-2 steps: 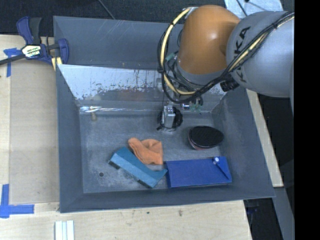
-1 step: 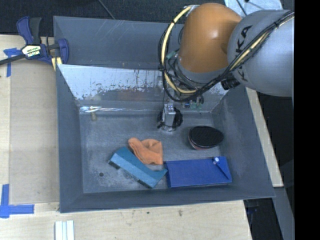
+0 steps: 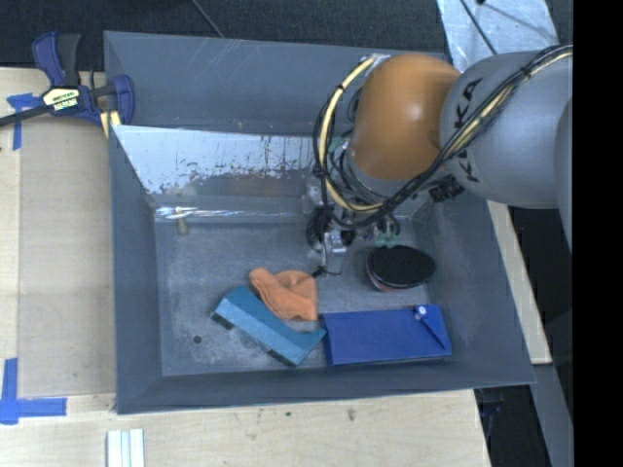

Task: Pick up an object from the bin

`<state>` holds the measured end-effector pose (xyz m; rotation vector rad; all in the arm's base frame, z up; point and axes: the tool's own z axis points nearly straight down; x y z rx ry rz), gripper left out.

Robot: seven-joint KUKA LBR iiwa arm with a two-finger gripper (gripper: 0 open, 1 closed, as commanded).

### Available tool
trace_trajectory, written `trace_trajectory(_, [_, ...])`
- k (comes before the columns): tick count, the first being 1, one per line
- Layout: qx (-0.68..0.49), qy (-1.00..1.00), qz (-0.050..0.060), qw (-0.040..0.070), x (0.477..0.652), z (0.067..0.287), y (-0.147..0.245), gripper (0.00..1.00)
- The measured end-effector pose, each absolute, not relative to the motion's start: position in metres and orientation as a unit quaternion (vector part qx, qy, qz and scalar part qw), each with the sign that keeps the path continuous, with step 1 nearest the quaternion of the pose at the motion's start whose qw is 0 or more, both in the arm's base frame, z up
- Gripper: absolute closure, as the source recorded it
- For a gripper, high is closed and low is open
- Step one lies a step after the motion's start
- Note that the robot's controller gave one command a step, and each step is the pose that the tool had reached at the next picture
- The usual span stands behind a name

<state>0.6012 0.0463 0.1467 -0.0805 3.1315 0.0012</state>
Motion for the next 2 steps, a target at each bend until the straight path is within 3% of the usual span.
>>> trace_trajectory(1, [0.021,1.0,0.0,0.001,0.601,0.099,0.04,0.0])
trace_trajectory(2, [-0.02,1.0,0.0,0.002,0.589,0.071,0.045,1.0])
